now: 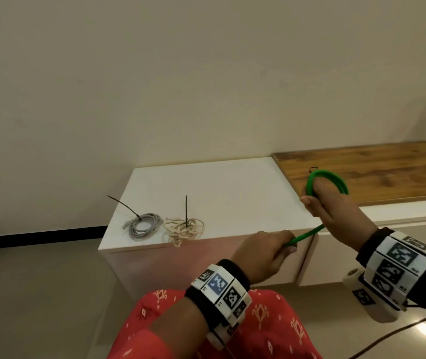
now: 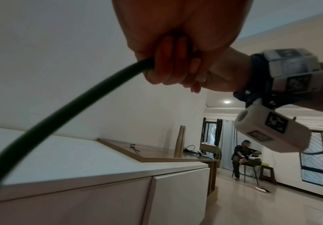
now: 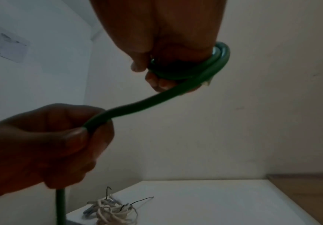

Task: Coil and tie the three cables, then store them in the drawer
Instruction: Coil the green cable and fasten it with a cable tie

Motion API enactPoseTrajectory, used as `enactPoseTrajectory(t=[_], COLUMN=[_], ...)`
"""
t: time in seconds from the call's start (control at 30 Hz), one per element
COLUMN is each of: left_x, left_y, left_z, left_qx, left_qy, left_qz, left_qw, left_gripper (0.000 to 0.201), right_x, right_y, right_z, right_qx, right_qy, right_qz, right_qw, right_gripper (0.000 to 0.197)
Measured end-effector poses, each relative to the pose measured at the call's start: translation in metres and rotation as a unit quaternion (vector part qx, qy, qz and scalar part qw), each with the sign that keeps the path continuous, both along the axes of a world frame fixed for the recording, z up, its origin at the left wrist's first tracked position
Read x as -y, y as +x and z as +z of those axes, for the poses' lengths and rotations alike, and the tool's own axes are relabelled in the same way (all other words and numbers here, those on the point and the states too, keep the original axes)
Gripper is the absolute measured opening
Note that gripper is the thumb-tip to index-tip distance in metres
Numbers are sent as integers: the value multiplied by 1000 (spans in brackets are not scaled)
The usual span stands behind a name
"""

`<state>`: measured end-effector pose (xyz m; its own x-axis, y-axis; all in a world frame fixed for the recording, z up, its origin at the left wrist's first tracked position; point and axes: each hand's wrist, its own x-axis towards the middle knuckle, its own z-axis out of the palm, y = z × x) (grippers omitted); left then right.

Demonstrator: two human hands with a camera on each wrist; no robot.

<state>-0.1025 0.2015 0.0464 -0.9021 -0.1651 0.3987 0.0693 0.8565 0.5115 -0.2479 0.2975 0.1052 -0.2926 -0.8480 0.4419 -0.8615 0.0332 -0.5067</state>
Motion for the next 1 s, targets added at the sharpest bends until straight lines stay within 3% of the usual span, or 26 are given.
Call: enactPoseTrajectory(t=[0.13, 0.2, 0.3, 0.4, 0.47, 0.53, 0.6, 0.67, 0.8, 1.0], left_x=[11, 16, 28, 46, 62, 82, 101, 119, 141, 155], left_y=[8, 12, 20, 30, 39, 46, 49, 51, 49, 44], left_z=[-3, -5, -12, -24, -30, -35, -40, -47, -57, -63], left_qx=[-70, -99, -94, -86, -37, 99, 243, 314, 359, 338], left_qy=[-65, -57, 15, 109, 158, 160, 146, 152, 139, 68], left_qz=[39, 72, 118, 141, 130, 112, 105, 118, 161, 196], left_qw=[995, 991, 988, 980, 978, 976, 953, 930, 909, 918], left_gripper=[39, 42, 48, 43, 38, 40, 42, 44, 43, 27], right_x=[6, 6, 10, 22, 33, 44, 53, 63, 81, 85], right_y=[9, 15, 27, 45, 52, 58, 64, 71, 79, 77], right_z=[-13, -19, -24, -33, -43, -54, -65, -72, -80, -88], right_qx=[-61, -35, 37, 7, -5, 9, 14, 14, 32, 81], right_qy=[207, 243, 272, 326, 343, 369, 394, 401, 402, 402], right_qz=[-3, 36, 83, 116, 114, 108, 110, 112, 107, 91], right_qw=[977, 969, 958, 938, 933, 923, 913, 909, 909, 907], right_gripper=[19, 37, 45, 34, 31, 32, 34, 34, 34, 34])
